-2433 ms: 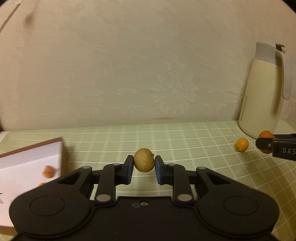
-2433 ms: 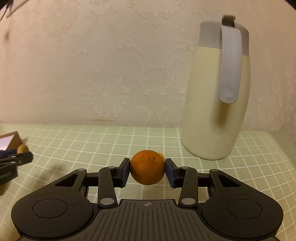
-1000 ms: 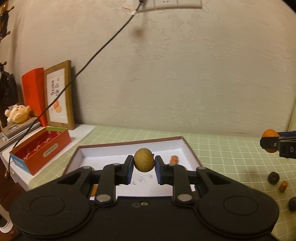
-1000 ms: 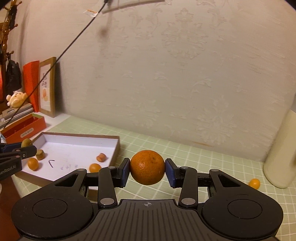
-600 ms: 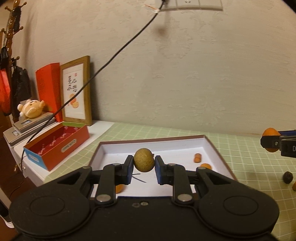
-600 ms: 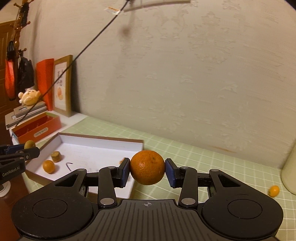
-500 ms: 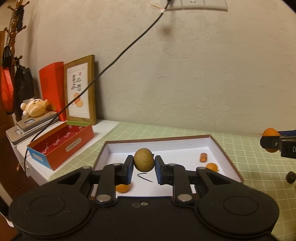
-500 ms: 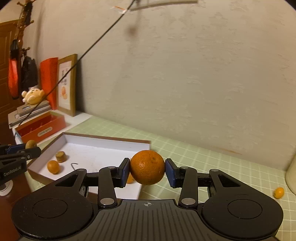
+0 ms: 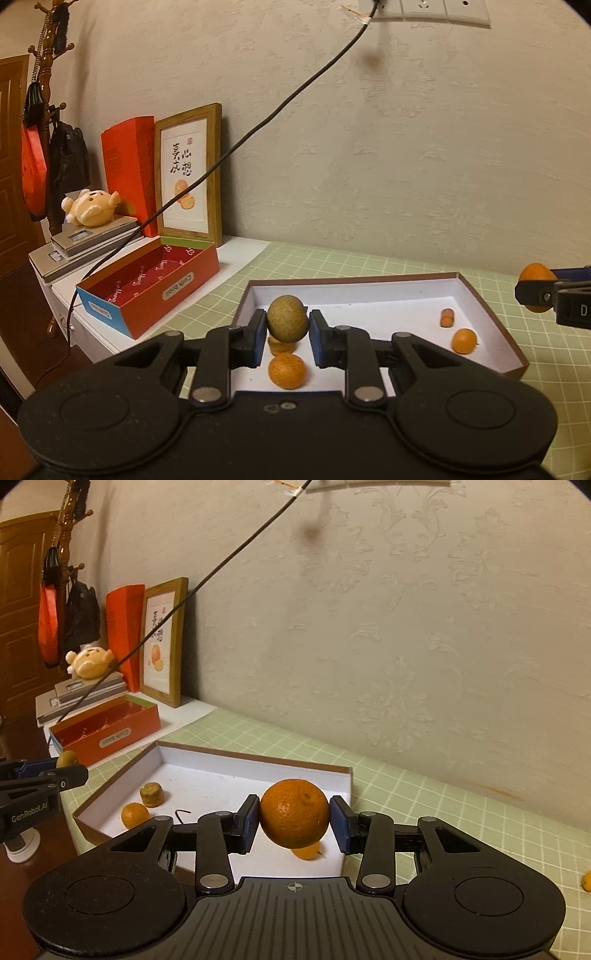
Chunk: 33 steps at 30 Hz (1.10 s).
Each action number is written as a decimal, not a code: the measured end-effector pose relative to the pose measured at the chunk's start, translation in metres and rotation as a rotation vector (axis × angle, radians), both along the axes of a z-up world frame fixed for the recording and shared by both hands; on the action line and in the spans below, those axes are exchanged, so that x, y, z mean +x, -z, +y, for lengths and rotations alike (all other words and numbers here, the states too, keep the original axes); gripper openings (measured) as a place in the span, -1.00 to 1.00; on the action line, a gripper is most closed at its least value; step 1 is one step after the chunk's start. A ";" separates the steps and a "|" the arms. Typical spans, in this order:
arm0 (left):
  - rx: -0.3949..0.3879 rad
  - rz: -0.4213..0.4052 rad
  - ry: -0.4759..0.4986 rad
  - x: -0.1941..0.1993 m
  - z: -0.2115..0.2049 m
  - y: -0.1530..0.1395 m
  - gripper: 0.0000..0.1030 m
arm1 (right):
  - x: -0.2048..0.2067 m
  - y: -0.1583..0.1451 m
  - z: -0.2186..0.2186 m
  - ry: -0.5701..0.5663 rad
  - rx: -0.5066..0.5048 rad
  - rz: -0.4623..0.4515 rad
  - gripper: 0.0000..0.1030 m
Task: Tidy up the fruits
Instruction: 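Carry both held fruits over the white box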
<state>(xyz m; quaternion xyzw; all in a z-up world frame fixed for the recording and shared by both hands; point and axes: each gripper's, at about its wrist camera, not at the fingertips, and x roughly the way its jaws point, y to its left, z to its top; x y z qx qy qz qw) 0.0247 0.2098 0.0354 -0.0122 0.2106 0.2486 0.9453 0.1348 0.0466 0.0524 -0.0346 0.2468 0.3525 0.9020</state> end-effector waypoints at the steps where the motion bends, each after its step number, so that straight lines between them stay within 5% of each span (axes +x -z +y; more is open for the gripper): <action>1: 0.000 0.000 -0.005 0.001 0.001 0.000 -0.71 | 0.001 0.000 0.003 -0.002 0.002 0.000 -0.19; 33: -0.027 -0.011 -0.019 0.050 0.042 0.008 -0.71 | 0.052 0.011 0.041 0.015 0.013 0.002 -0.19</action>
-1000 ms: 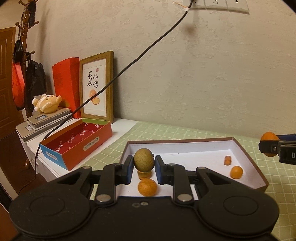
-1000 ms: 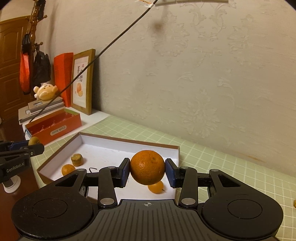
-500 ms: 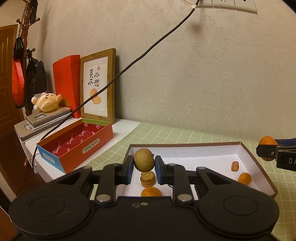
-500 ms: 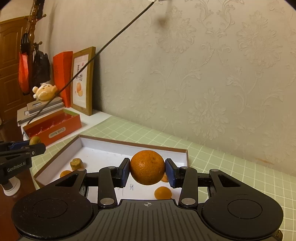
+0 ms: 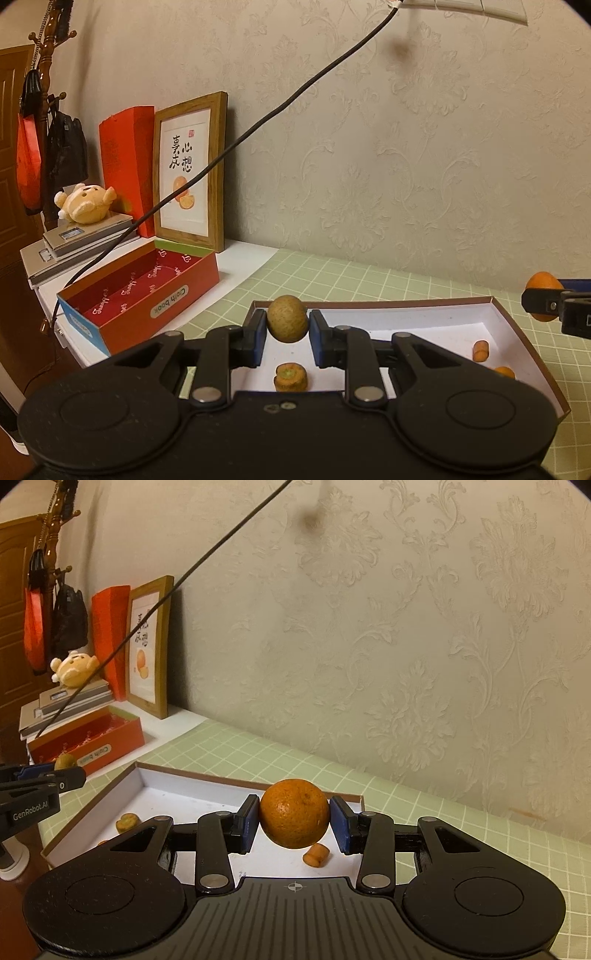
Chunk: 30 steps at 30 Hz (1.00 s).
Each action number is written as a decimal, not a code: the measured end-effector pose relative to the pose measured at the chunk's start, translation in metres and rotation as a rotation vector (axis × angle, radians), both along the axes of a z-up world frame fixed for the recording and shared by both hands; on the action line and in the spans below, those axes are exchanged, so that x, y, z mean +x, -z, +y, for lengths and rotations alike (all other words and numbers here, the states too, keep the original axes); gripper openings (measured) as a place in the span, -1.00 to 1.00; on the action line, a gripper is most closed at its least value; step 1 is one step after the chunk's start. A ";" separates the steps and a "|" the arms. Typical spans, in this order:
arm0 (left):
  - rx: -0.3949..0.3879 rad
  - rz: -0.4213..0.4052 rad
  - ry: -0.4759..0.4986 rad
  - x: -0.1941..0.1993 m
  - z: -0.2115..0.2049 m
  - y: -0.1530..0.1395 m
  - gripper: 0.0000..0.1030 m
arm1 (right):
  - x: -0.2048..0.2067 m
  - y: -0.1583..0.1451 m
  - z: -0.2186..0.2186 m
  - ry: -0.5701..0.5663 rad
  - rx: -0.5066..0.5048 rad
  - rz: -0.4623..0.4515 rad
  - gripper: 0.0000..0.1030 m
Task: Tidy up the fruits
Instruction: 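Carry both held fruits over the white box, then open both tools to drop the fruits into the box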
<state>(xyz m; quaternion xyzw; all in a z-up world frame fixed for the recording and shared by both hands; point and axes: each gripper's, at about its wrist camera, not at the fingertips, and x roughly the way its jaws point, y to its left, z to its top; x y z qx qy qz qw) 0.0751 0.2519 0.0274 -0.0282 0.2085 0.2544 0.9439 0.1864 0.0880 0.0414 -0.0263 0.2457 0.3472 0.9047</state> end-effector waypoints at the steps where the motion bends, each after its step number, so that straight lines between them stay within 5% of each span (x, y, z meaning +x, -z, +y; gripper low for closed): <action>1: 0.001 0.001 0.002 0.002 0.001 0.000 -0.71 | 0.002 0.001 0.001 0.001 0.000 0.000 -0.19; 23: -0.031 0.072 0.005 0.062 0.026 0.028 -0.68 | 0.060 0.030 0.034 -0.012 -0.034 0.050 -0.19; 25: -0.044 0.081 -0.002 0.068 0.031 0.034 -0.24 | 0.066 0.034 0.038 -0.011 -0.034 0.064 -0.19; 27: -0.017 0.061 -0.035 0.067 0.030 0.037 0.90 | 0.074 0.040 0.045 -0.018 -0.063 0.080 -0.07; 28: 0.005 0.038 -0.056 0.063 0.029 0.037 0.85 | 0.076 0.043 0.048 -0.003 -0.089 0.072 0.18; 29: 0.003 0.040 -0.056 0.063 0.029 0.035 0.85 | 0.076 0.044 0.046 0.020 -0.073 0.053 0.73; 30: -0.007 0.037 -0.054 0.062 0.030 0.034 0.85 | 0.076 0.044 0.041 0.032 -0.031 0.041 0.94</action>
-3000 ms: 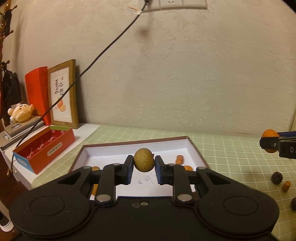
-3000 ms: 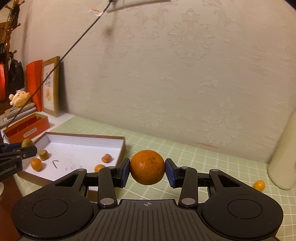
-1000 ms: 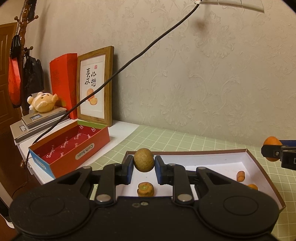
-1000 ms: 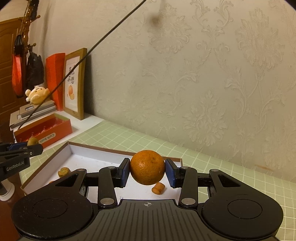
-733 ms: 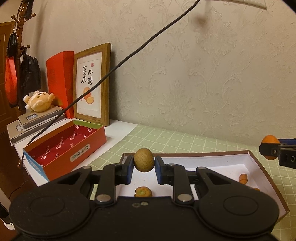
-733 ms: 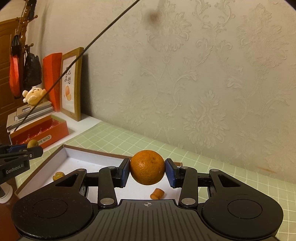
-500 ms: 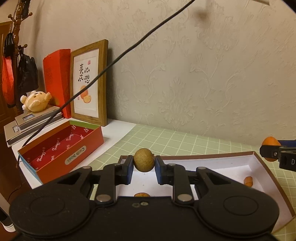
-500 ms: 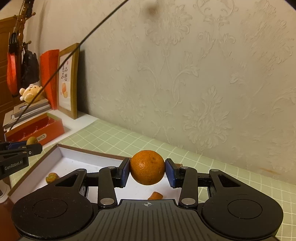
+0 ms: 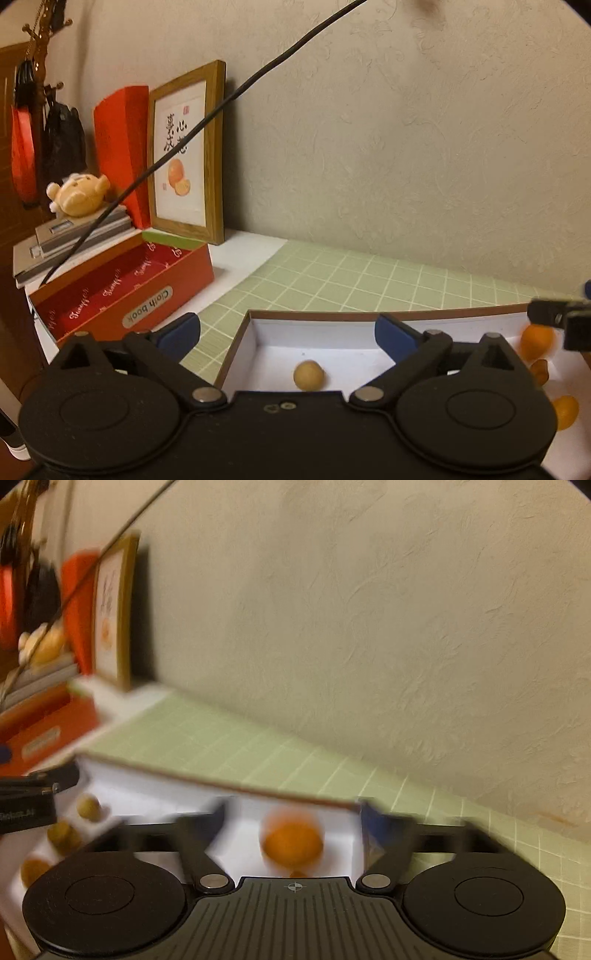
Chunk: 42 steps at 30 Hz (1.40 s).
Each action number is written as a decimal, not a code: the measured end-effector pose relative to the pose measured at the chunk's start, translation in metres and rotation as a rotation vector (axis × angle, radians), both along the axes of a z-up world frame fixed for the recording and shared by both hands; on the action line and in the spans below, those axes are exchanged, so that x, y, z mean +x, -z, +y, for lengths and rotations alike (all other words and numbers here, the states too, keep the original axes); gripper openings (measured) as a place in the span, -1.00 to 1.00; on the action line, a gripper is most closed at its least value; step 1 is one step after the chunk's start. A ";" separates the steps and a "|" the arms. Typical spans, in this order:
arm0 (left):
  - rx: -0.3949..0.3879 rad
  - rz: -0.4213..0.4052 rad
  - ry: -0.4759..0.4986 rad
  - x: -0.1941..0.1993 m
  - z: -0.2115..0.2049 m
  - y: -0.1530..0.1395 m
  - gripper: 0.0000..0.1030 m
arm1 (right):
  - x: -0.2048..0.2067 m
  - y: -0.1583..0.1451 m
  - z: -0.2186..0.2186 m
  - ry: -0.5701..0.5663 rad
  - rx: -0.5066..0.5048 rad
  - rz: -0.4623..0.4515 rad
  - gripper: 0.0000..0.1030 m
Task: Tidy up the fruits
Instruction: 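Open both tools to drop the fruits into the box, then move both open tools back toward the dark fruits and cylinder pieces on the table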
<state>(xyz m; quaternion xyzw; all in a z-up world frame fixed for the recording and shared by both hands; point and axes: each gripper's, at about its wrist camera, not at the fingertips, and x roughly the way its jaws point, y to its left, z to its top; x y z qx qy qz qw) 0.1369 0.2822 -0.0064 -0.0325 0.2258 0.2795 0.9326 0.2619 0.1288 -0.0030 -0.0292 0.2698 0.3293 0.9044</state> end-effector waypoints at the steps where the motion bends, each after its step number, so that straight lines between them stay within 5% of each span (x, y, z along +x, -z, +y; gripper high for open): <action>1: 0.001 -0.010 -0.008 -0.002 0.001 -0.002 0.86 | 0.000 0.000 -0.003 0.016 0.022 -0.009 0.98; 22: 0.010 -0.004 -0.002 -0.008 -0.002 -0.007 0.88 | -0.004 -0.001 -0.009 0.043 0.016 0.003 1.00; 42: 0.016 -0.024 0.093 -0.056 -0.059 -0.035 0.88 | -0.058 -0.035 -0.070 0.064 0.047 -0.014 1.00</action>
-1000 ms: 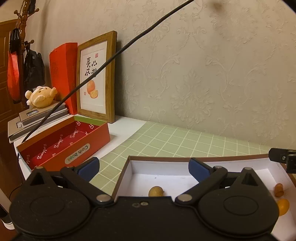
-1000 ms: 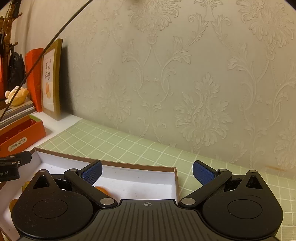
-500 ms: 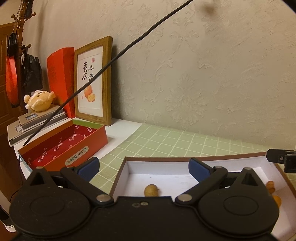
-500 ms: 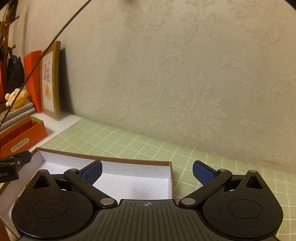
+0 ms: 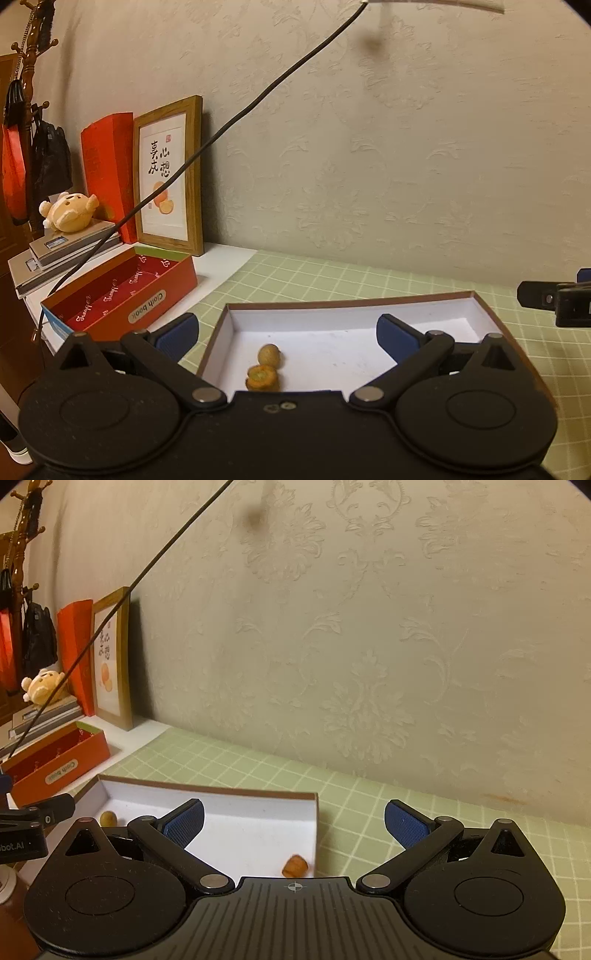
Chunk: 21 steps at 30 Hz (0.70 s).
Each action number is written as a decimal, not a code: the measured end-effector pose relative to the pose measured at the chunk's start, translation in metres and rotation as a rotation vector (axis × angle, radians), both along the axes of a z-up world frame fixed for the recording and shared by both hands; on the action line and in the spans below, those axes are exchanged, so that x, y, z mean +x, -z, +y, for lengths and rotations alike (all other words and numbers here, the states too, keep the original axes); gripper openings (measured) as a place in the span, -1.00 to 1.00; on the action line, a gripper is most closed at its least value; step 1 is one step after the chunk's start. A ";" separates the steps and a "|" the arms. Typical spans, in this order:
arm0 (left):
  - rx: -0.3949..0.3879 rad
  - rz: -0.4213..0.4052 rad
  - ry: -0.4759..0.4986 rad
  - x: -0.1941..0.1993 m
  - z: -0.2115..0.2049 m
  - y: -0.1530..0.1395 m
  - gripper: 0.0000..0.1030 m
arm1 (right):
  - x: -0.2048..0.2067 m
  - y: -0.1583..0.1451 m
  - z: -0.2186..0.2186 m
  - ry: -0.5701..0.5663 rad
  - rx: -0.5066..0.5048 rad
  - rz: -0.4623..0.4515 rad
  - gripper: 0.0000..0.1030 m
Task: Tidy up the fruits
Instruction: 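Move both open tools back toward the dark fruits and cylinder pieces on the table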
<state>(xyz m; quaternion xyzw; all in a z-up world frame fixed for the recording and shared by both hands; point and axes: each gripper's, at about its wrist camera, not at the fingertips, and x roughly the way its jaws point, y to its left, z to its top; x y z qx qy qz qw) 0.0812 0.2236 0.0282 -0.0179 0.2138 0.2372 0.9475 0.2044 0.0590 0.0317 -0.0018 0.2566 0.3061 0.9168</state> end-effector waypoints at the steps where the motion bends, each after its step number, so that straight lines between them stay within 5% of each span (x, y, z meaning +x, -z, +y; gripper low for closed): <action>1: 0.002 -0.001 0.005 -0.002 -0.003 -0.001 0.88 | -0.003 -0.001 -0.004 0.003 0.000 -0.002 1.00; 21: -0.004 -0.005 0.210 0.020 -0.103 0.003 0.88 | -0.018 -0.006 -0.111 0.134 -0.043 0.002 1.00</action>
